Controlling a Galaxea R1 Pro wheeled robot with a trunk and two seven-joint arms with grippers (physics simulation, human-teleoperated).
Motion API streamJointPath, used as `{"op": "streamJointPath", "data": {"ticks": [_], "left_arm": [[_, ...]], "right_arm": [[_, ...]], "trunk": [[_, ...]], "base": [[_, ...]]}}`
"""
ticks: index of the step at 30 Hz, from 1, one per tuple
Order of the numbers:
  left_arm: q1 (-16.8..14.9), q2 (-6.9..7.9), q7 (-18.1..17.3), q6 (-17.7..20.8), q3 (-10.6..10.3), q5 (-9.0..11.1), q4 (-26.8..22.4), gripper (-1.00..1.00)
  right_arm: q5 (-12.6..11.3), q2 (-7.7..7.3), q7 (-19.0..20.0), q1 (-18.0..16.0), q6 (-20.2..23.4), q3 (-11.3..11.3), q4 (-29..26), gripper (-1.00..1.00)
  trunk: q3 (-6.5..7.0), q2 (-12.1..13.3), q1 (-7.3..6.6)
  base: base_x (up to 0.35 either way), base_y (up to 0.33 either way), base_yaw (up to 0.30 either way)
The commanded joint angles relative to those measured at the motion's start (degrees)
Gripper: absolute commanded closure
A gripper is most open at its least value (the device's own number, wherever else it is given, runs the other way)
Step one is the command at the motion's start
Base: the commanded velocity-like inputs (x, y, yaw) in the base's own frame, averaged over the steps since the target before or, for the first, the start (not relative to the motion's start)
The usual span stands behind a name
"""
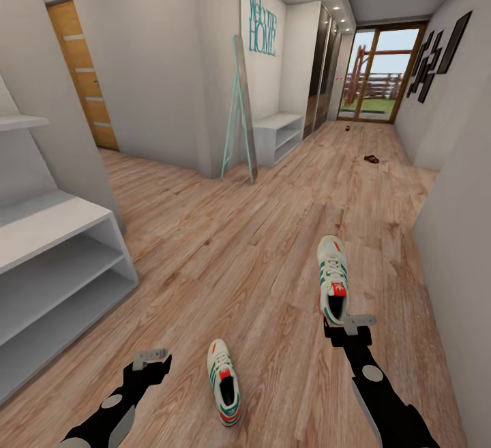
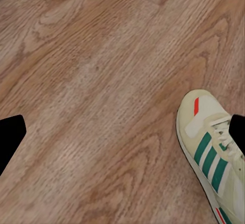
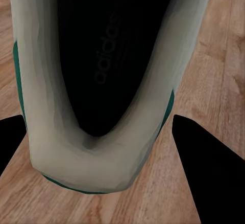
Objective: Pick up the two gym shoes and the two sandals from the corridor floor and place them onto the hallstand (shoe rack) in the corridor, making sure they are on the rack and not on the floor. Arrange them so the two gym shoes are next to each other and the two sandals are next to each other.
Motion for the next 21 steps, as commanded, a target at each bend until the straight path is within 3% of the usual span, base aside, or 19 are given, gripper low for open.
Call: {"op": "streamJointPath", "data": {"ticks": [1, 12, 21], "left_arm": [[-0.03, -0.02, -0.49, -0.1, 0.21, 0.59, 0.07, -1.0], [-0.03, -0.04, -0.41, -0.12, 0.21, 0.63, -0.06, -1.0], [-0.03, -0.13, -0.34, -0.15, 0.21, 0.67, 0.03, -1.0]], "right_arm": [[0.58, 0.01, -0.2, -0.04, -0.11, -0.03, 0.04, 1.0], [0.58, 0.03, -0.2, -0.05, -0.11, -0.03, 0.03, 1.0], [0.58, 0.1, -0.2, -0.06, -0.11, -0.03, 0.03, 1.0]], "trunk": [[-0.05, -0.02, -0.01], [-0.05, -0.02, -0.01], [-0.05, -0.02, -0.01]], "base": [[0.02, -0.007, 0.0], [0.128, -0.11, 0.0], [0.007, -0.02, 0.0]]}}
